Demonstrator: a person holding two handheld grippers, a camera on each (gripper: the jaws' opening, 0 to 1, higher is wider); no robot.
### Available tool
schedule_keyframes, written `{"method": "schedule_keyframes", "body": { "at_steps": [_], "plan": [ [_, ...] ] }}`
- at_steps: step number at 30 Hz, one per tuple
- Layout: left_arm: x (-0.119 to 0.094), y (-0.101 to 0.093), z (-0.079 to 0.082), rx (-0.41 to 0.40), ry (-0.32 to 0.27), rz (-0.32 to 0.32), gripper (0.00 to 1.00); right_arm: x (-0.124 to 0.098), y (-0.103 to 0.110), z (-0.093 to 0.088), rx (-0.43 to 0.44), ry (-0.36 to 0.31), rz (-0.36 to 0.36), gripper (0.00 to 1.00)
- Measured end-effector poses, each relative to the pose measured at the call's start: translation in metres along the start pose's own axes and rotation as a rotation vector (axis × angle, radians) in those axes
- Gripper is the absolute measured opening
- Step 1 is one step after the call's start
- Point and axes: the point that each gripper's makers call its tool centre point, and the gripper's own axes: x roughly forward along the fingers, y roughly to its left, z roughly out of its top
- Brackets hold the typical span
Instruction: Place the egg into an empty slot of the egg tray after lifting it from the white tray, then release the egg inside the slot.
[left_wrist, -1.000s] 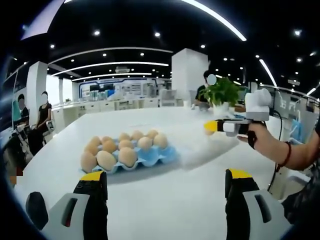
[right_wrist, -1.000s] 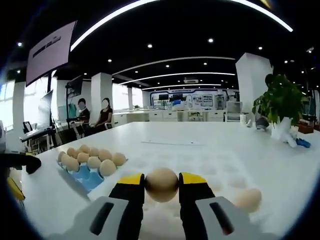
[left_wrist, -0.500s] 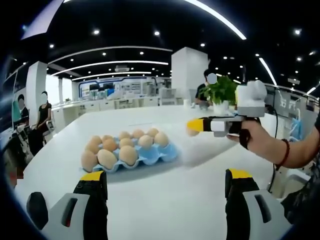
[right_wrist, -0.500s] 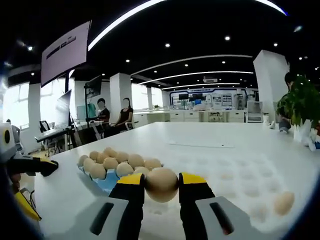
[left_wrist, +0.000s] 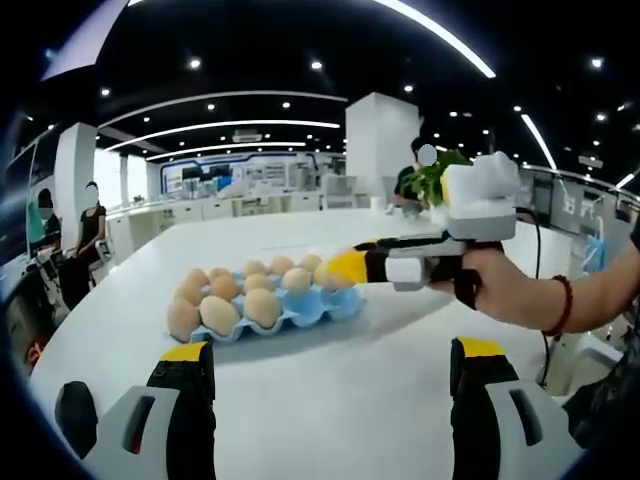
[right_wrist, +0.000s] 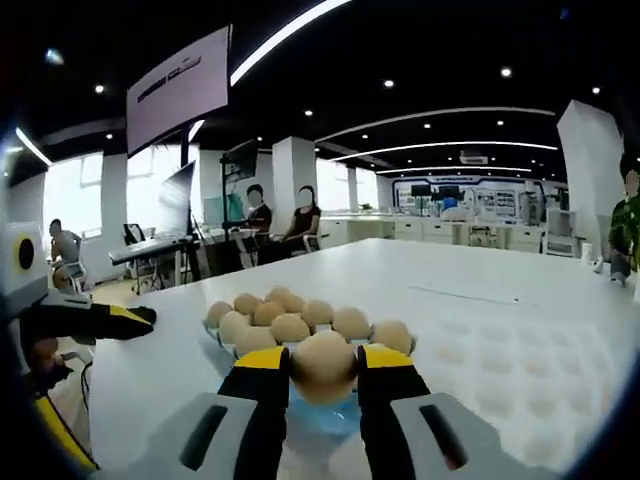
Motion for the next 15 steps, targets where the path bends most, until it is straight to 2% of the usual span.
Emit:
{"method": "schedule_keyframes", "body": {
  "at_steps": [7, 15],
  "plan": [
    [-0.001, 0.006, -0.001, 0.0, 0.004, 0.01, 1.0, 0.02, 0.016, -0.01, 0.017, 0.042, 0.056, 0.28],
    [-0.004, 0.011, -0.002, -0.005, 0.006, 0.019, 1.0, 0.028, 0.019, -0.025, 0.016, 0.082, 0.074, 0.28]
  ]
}}
